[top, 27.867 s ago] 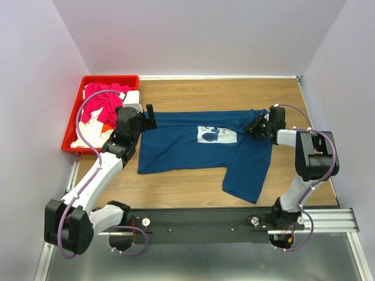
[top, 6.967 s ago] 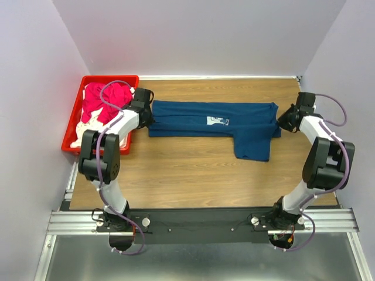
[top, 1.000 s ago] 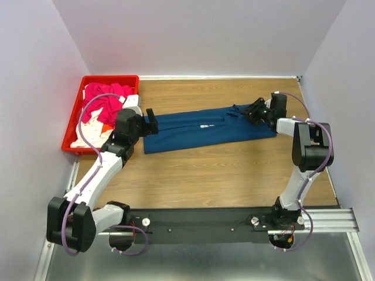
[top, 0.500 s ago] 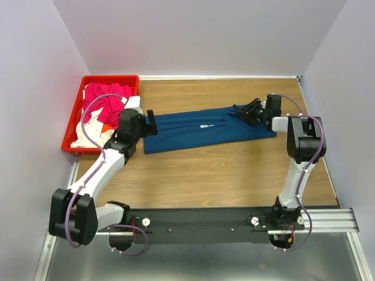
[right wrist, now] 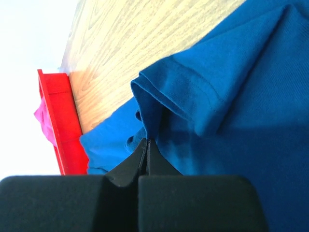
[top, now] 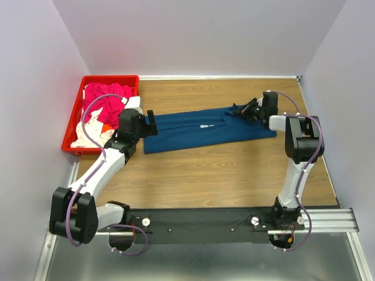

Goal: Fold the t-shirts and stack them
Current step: Fold the tshirt

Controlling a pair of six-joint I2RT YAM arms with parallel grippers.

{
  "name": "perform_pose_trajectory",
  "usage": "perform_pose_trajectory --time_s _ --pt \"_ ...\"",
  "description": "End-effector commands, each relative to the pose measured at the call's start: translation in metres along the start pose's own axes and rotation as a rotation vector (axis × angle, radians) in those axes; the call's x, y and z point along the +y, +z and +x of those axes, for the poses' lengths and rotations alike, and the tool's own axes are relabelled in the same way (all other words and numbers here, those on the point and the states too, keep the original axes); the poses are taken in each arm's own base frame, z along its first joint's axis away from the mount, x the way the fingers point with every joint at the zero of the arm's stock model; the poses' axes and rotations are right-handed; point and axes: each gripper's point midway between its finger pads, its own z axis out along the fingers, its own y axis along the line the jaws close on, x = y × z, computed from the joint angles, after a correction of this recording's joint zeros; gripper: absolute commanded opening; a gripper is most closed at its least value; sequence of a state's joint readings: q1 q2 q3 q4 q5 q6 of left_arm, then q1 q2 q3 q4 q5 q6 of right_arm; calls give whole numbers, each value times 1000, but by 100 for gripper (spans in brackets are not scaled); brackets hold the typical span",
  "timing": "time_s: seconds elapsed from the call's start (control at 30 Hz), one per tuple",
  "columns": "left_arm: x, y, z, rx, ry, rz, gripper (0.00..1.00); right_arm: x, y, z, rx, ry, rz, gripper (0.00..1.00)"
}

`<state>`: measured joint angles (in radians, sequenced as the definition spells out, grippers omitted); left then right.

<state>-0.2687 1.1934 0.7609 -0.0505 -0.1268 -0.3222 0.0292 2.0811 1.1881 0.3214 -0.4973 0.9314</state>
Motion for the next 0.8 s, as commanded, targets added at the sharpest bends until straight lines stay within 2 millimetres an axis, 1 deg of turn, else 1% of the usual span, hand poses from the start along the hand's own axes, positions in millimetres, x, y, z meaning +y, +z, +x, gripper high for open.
perform_pose_trajectory --time_s 0.0,0.07,0.1,0.13,0.27,0.43,0.5,0.6,0.63,0.67,0.7,0.73,0.77 --pt "0 -1 -10 -18 6 -12 92 10 -16 3 -12 -33 6 1" --pt "-1 -1 -10 -17 6 -9 92 12 -25 5 -27 -36 18 1" --pt "-1 -1 -8 -13 7 -7 92 16 -28 3 -34 -42 14 1" --pt "-1 0 -9 -13 7 -6 92 12 -31 8 -29 -38 26 1" --pt "-2 -1 -9 -11 5 -1 92 9 -41 20 -27 -48 47 1" --pt "-3 -1 -8 -10 5 3 92 -5 -44 40 -1 -51 90 1" --pt "-3 -1 -8 -9 5 3 92 -16 -43 49 18 -42 118 2" --pt "-4 0 -6 -2 8 10 92 -25 -42 58 54 -49 139 14" --pt "-5 0 -5 1 8 16 92 -26 -42 59 63 -72 142 23" --pt "-5 0 -5 3 7 20 92 -25 -44 58 62 -89 146 27" --pt "-9 1 -4 6 5 33 92 -17 -47 53 58 -116 146 31" --pt "-10 2 -1 16 3 40 92 -18 -50 46 37 -167 167 36" --pt "-12 3 -2 19 -3 49 92 -13 -52 38 16 -194 176 39"
